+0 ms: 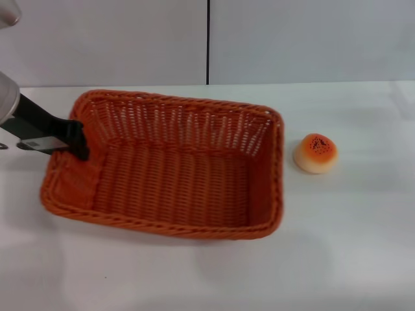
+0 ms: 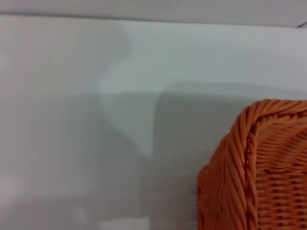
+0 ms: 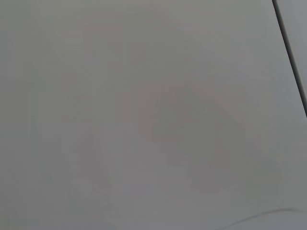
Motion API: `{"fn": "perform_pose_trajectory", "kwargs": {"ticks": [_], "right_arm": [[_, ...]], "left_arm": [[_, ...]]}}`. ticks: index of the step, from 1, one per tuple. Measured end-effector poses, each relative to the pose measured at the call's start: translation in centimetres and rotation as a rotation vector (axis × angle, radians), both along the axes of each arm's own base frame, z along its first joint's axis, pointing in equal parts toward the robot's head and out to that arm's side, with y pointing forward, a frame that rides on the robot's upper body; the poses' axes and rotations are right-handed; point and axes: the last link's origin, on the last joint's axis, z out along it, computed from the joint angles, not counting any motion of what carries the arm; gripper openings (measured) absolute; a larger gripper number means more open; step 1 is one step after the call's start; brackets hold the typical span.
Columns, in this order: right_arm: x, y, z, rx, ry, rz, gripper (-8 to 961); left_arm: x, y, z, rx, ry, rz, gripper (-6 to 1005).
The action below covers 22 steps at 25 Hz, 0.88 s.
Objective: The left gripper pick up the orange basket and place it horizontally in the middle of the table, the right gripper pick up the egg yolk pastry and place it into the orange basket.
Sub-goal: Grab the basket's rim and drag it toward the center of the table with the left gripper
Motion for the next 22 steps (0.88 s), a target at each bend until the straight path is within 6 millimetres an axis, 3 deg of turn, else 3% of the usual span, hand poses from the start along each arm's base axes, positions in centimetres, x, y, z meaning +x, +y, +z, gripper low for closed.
{"fn": "perform_pose_trajectory", "kwargs": {"ticks": [22], "right_arm": [[0.0, 0.8, 0.2, -0.007, -0.006, -0.015, 630]], "left_arm": [[-2.1, -0.1, 0.2, 0.092, -0.059, 0.031, 127]]}}
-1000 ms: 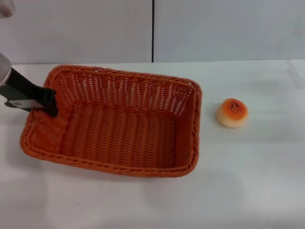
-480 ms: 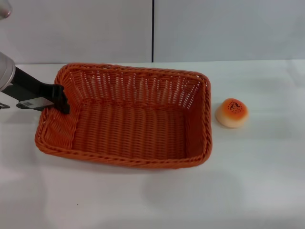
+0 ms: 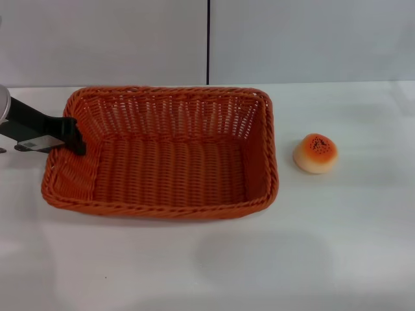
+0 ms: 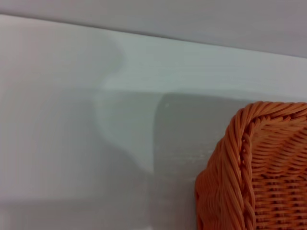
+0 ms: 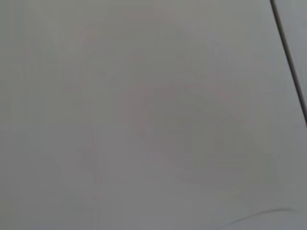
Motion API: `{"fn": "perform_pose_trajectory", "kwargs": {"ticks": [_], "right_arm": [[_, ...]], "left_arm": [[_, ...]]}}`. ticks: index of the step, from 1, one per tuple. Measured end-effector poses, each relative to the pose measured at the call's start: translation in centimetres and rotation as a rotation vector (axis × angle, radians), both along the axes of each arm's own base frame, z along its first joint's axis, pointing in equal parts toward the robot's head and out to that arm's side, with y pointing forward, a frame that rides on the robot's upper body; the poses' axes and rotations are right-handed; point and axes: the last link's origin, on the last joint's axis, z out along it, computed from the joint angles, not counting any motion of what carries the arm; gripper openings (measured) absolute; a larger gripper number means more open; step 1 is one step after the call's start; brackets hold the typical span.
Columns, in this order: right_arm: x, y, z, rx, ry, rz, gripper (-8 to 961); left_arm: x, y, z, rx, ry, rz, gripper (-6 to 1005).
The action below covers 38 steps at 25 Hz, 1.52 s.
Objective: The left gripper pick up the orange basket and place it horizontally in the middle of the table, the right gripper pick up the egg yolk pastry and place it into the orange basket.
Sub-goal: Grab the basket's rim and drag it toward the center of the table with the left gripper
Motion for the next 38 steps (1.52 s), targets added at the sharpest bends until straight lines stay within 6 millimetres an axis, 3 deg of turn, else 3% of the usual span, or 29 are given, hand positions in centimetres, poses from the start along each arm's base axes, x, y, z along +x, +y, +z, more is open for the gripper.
{"fn": "perform_pose_trajectory", "kwargs": {"ticks": [12, 25, 30, 33, 38], "right_arm": [[0.2, 0.2, 0.1, 0.004, 0.002, -0.016, 630], [0.1, 0.3, 0.0, -0.004, -0.006, -0.015, 629], [0.1, 0.2, -0.1, -0.002, -0.005, -0.016, 629], [0.0, 0.3, -0.1, -0.002, -0.006, -0.014, 629], [0.0, 0.3, -0.1, -0.001, -0.006, -0.014, 629]], "left_arm": [[0.7, 0.6, -0.4, 0.027, -0.033, -0.041, 138], [-0.5, 0.3, -1.2, -0.023, 0.014, -0.001, 160], [0.1, 0.6, 0.0, 0.011, 0.011, -0.029, 372], [1.0, 0.8, 0.5, 0.015, 0.003, -0.06, 597], [1.4, 0.9, 0.6, 0.007, 0.0, -0.073, 652]]}}
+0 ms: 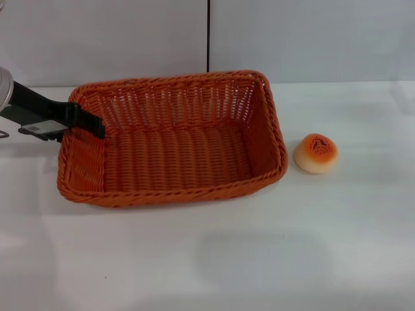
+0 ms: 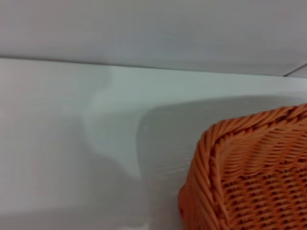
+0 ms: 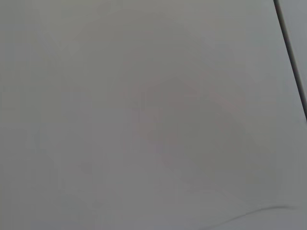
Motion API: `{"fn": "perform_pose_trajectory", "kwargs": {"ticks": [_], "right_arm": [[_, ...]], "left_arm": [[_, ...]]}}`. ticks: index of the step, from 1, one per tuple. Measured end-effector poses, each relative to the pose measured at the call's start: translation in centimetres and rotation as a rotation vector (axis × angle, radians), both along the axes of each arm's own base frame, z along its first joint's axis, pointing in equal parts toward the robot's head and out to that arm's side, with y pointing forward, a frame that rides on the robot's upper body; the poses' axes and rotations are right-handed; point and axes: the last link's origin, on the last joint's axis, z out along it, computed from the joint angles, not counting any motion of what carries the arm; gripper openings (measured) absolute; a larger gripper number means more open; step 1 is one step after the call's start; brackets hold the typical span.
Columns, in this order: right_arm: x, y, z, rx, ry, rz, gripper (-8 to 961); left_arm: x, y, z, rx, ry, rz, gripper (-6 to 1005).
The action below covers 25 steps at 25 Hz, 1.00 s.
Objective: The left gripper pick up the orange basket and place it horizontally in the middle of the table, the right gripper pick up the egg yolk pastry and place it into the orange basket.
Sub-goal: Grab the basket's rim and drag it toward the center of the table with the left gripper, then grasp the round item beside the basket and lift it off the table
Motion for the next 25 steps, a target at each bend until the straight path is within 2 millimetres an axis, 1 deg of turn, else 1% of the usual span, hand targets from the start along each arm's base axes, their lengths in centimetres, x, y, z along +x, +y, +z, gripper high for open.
{"fn": "perform_pose_trajectory", "kwargs": {"ticks": [5, 8, 10, 11, 14, 15, 16, 17, 18, 19, 22, 23, 25], "right_arm": [[0.0, 0.0, 0.1, 0.002, 0.0, -0.001, 629], [0.1, 0.0, 0.1, 0.002, -0.001, -0.001, 629], [0.1, 0.0, 0.2, 0.001, -0.002, 0.0, 629], [0.1, 0.0, 0.2, 0.001, -0.002, 0.0, 629], [0.1, 0.0, 0.3, 0.003, -0.003, 0.003, 629], [0.1, 0.0, 0.3, 0.004, -0.004, 0.003, 629], [0.1, -0.1, 0.4, 0.005, -0.005, 0.004, 629], [0.1, -0.1, 0.4, 0.005, -0.005, 0.004, 629], [0.2, -0.1, 0.5, 0.007, -0.007, 0.004, 629], [0.2, -0.1, 0.5, 0.007, -0.007, 0.004, 629], [0.2, -0.3, 0.6, 0.009, -0.004, 0.012, 629], [0.2, -0.6, 0.8, 0.008, 0.003, 0.019, 629], [0.1, -0.8, 1.0, -0.018, 0.002, 0.03, 629]], "left_arm": [[0.7, 0.1, 0.5, -0.022, 0.007, -0.011, 706], [1.2, 0.3, 1.4, 0.004, 0.012, -0.026, 739], [1.3, 0.4, 2.2, 0.029, 0.009, -0.028, 739], [1.3, 0.4, 2.2, 0.029, 0.009, -0.028, 738], [1.4, 0.5, 3.8, 0.064, 0.009, -0.041, 738], [1.4, 0.5, 3.8, 0.064, 0.009, -0.041, 738], [1.7, 0.7, 4.8, 0.089, 0.027, -0.065, 738], [1.7, 0.7, 4.8, 0.089, 0.027, -0.065, 737], [2.0, 0.9, 5.6, 0.111, 0.036, -0.085, 737], [2.0, 0.9, 5.6, 0.111, 0.036, -0.085, 737], [2.8, 0.9, 7.4, 0.163, 0.068, -0.16, 737], [3.0, 0.8, 8.1, 0.19, 0.09, -0.21, 737], [3.0, 0.7, 8.5, 0.222, 0.099, -0.262, 736]]}}
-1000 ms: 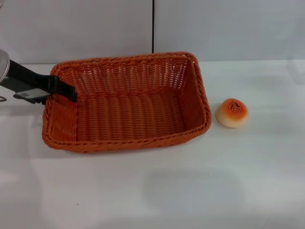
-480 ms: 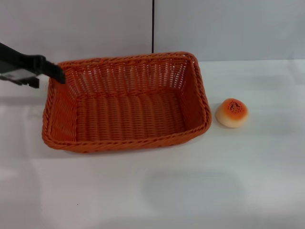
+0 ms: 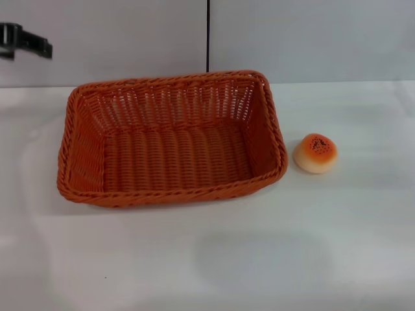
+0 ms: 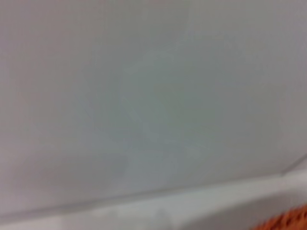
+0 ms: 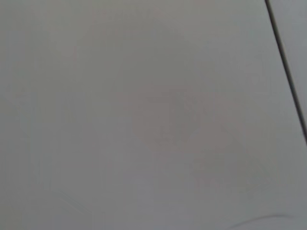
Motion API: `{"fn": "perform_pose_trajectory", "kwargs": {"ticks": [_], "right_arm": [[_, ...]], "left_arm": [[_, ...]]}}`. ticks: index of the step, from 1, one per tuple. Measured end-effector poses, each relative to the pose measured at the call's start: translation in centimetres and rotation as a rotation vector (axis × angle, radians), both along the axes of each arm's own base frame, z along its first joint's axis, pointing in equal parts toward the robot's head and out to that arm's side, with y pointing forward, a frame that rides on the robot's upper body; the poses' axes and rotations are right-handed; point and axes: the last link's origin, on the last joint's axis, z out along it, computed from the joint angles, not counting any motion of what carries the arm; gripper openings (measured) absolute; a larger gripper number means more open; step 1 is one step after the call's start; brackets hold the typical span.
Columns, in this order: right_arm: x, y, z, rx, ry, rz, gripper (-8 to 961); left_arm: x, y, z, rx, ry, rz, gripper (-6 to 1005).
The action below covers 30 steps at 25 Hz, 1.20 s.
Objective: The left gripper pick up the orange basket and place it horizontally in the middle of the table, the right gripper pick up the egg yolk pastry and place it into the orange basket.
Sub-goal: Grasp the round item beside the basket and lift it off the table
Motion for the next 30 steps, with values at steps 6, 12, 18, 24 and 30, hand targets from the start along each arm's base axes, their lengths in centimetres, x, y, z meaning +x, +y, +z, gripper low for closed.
{"fn": "perform_pose_trajectory", "kwargs": {"ticks": [6, 12, 18, 24, 30], "right_arm": [[-0.1, -0.4, 0.7, -0.093, -0.009, 0.005, 629], [0.0, -1.2, 1.4, -0.21, -0.032, -0.01, 629], [-0.8, -1.9, 0.4, -0.321, -0.019, 0.032, 629], [-1.8, -2.0, 0.6, -0.392, -0.019, 0.078, 629], [-3.0, -2.2, 2.5, -0.509, 0.054, 0.041, 629]], "left_arm": [[-1.0, -0.7, 0.6, 0.094, -0.05, -0.196, 733], [-4.0, -3.0, 1.4, 0.255, -0.123, -0.428, 729], [-7.6, -6.2, 1.8, 0.447, -0.161, -0.614, 729], [-9.7, -8.6, 1.9, 0.536, -0.11, -0.685, 731], [-13.2, -11.8, 1.3, 0.743, -0.079, -0.747, 732]]}}
